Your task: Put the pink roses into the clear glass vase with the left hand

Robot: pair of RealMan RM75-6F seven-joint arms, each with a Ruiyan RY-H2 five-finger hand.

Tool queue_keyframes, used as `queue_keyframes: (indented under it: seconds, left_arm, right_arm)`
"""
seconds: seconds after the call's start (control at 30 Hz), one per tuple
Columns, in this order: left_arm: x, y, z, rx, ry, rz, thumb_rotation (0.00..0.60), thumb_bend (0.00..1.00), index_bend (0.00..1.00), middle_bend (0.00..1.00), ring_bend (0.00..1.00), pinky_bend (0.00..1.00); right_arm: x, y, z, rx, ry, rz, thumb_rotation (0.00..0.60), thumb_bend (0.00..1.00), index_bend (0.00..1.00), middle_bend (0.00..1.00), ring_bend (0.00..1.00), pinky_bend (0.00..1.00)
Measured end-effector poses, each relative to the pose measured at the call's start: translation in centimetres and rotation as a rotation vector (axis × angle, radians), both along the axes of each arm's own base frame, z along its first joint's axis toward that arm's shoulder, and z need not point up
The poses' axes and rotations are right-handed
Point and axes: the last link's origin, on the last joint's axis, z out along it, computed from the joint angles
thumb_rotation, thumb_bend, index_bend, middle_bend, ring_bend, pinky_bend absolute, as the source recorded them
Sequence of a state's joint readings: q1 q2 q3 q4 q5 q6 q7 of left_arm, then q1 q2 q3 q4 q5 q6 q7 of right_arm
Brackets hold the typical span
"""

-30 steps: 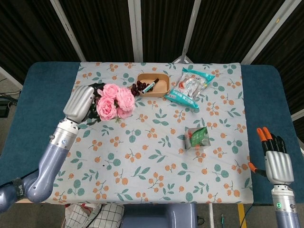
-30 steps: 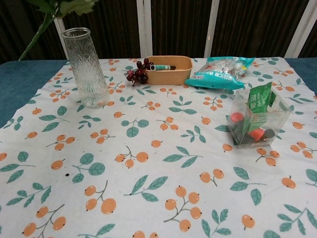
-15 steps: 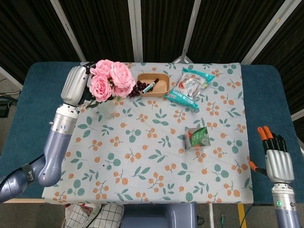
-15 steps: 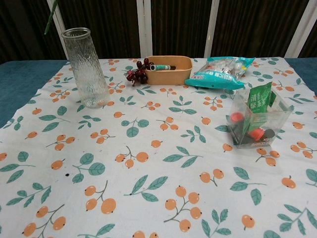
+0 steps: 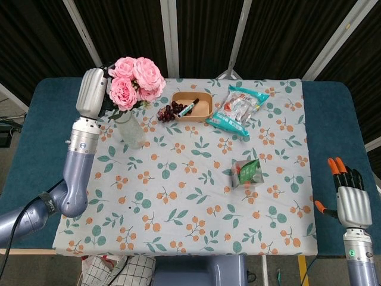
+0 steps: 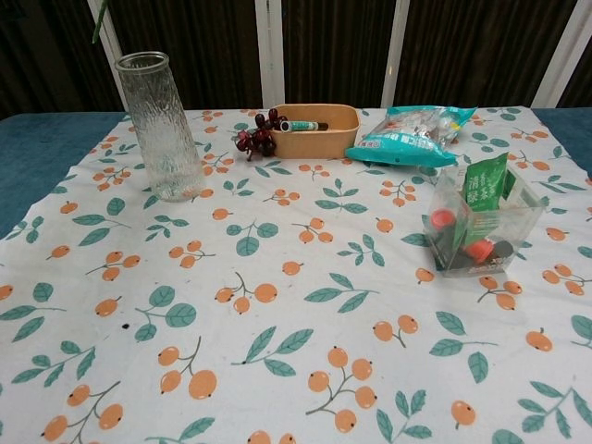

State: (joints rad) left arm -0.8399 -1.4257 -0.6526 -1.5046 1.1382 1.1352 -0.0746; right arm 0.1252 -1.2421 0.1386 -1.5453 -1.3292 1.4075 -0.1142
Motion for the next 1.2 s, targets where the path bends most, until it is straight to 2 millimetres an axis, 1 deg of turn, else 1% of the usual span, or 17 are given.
queue_keyframes:
  seconds: [0.17, 0.43, 0.6, 0.77, 0.9, 1.2]
  left_arm:
    - [-1.0, 1.0, -0.8, 0.037, -0.037, -0.013, 0.6, 0.4, 0.48, 0.44, 0.44, 0.58]
    - [-2.2, 2.3, -2.8, 0.038, -0.087, -0.017, 0.6, 0.4, 0.48, 0.44, 0.44, 0.58]
    - [-2.6, 3.0, -3.8, 0.041, -0.102, -0.017, 0.6, 0.4, 0.48, 0.44, 0.44, 0.58]
    - [-2.2, 3.6, -4.8, 0.057, -0.109, -0.036, 0.6, 0.4, 0.48, 0.44, 0.44, 0.58]
    - [-1.4, 3.7, -5.4, 0.06, -0.133, -0.06, 0.6, 0.4, 0.48, 0.44, 0.44, 0.58]
    - [0.2, 3.5, -4.6, 0.096, -0.119, -0.09, 0.6, 0.4, 0.48, 0.44, 0.44, 0.58]
  right_arm:
    - [-0.2, 0.0, -0.1, 0.005, 0.013, -0.013, 0.6, 0.2, 0.0, 0.0, 0.04, 0.01]
    - [-0.3, -0.1, 0.0, -0.005, 0.012, -0.024, 0.6, 0.2, 0.0, 0.0, 0.04, 0.01]
    - [-0.6, 0.0, 0.1, 0.002, 0.013, -0.038, 0.6, 0.2, 0.0, 0.0, 0.04, 0.01]
    - [-0.6, 0.0, 0.4, -0.007, 0.004, -0.046, 0.6, 0.2, 0.0, 0.0, 0.04, 0.01]
    - [-0.7, 0.0, 0.5, -0.005, 0.005, -0.044, 0.6, 0.2, 0.0, 0.0, 0.04, 0.01]
    - [-0.7, 0.0, 0.5, -0.005, -0.007, -0.044, 0.6, 0.2, 0.0, 0.0, 0.04, 0.01]
